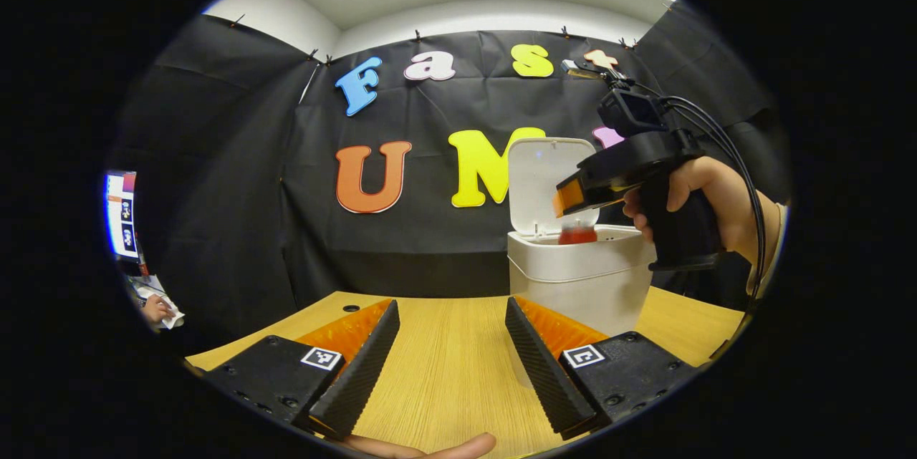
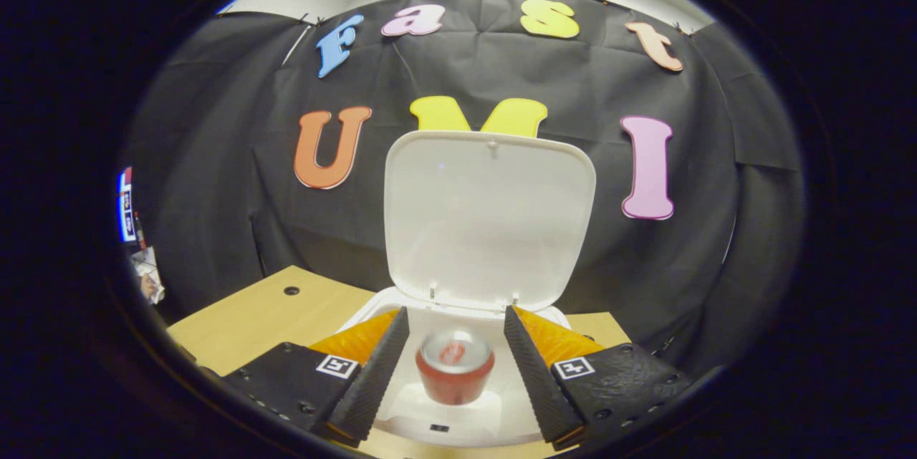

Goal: Press the lid of the desktop garbage bin to open it, pick up the crumpled paper on the desktop and throw it into the bin, then pick up the pop can on the desktop and drop it into the bin, and finally close the garbage bin lid.

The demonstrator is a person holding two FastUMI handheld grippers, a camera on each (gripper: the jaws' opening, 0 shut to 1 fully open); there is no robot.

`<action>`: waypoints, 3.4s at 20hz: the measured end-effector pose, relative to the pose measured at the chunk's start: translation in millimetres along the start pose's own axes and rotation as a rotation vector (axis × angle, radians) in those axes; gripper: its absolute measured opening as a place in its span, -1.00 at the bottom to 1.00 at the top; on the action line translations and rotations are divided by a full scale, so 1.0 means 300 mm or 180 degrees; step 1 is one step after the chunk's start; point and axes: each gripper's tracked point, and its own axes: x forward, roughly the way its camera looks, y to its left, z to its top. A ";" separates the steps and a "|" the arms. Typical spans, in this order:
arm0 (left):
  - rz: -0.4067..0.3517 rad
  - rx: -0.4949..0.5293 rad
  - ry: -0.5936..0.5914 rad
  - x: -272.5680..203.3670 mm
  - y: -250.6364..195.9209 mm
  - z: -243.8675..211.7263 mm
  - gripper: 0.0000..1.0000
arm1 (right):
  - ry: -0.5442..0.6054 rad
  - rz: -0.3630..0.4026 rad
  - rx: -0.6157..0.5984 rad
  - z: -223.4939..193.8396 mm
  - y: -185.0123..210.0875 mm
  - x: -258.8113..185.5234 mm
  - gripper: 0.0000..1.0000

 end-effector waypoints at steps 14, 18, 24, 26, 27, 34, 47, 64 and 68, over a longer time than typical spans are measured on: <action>0.0122 -0.0094 -0.0050 -0.030 0.080 0.039 0.93 | -0.0354 -0.0138 0.0064 0.291 -0.061 -0.087 0.90; 0.0058 -0.0113 -0.0087 -0.046 0.061 0.057 0.92 | -0.0588 -0.0177 0.0078 0.413 -0.062 -0.089 0.89; 0.0125 -0.0103 -0.0091 -0.072 0.077 0.076 0.93 | -0.1075 -0.0243 0.0240 0.565 -0.065 -0.037 0.93; 0.0086 -0.0111 -0.0108 -0.076 0.065 0.077 0.92 | -0.1122 -0.0336 0.0305 0.593 -0.093 0.003 0.89; 0.0078 -0.0104 -0.0115 -0.080 0.067 0.081 0.92 | -0.1105 -0.0419 0.0313 0.596 -0.117 0.036 0.88; 0.0071 -0.0076 -0.0153 -0.080 0.088 0.085 0.93 | -0.0840 -0.0531 0.0265 0.553 -0.148 0.179 0.92; 0.0002 0.0023 -0.0211 -0.111 0.054 0.114 0.92 | 0.0041 -0.0447 -0.0174 0.290 -0.113 -0.054 0.91; 0.0199 -0.0147 -0.0020 -0.081 0.113 0.060 0.93 | 0.0794 -0.0201 -0.0422 -0.036 -0.070 -0.173 0.92; 0.0119 -0.0382 -0.0023 -0.081 0.102 0.065 0.92 | 0.0767 -0.0148 -0.0503 -0.062 -0.070 -0.174 0.92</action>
